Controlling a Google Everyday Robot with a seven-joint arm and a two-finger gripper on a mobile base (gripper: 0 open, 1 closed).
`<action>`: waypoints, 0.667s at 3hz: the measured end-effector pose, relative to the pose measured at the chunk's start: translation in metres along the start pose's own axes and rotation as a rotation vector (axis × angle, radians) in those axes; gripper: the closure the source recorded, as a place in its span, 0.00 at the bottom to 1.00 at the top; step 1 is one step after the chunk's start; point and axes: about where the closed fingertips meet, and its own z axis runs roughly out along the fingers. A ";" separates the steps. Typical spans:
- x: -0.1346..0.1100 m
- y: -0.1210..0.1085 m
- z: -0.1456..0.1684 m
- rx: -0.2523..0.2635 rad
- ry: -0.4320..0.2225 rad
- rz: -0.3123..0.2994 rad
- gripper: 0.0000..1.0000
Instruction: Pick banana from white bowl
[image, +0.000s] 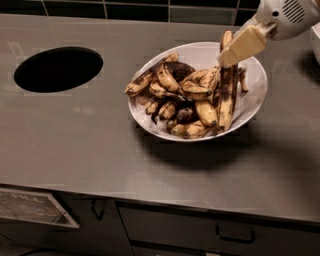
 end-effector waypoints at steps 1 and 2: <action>0.001 0.006 -0.015 0.032 -0.013 -0.007 1.00; 0.001 0.014 -0.031 0.068 -0.023 -0.015 1.00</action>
Offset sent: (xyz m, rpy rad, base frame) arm -0.0355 -0.0194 0.0379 -0.0219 -0.1039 -0.0530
